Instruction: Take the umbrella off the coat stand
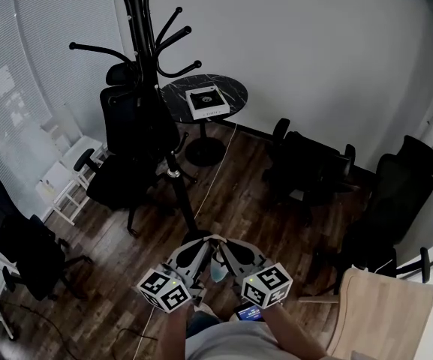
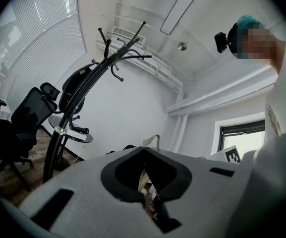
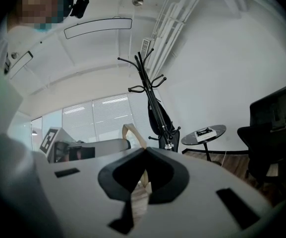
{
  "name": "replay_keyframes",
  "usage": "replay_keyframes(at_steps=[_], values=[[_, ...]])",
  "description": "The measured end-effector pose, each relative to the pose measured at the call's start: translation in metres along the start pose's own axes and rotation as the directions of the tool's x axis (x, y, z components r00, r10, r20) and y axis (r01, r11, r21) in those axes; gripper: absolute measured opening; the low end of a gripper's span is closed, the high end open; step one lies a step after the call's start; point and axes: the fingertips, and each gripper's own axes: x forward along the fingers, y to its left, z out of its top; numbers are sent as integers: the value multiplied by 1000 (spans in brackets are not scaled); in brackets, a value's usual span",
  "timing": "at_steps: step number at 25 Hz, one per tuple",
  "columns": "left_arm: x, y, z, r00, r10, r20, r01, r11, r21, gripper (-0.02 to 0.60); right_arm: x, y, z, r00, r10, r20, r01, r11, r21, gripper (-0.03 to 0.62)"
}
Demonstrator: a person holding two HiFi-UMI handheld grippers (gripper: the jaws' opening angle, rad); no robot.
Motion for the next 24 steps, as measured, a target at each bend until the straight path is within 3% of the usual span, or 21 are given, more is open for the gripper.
replay_keyframes(at_steps=[24], values=[[-3,11,0,998,53,19,-53,999,-5,21,6,0,-5,999,41,-15,-41,999,0,12]])
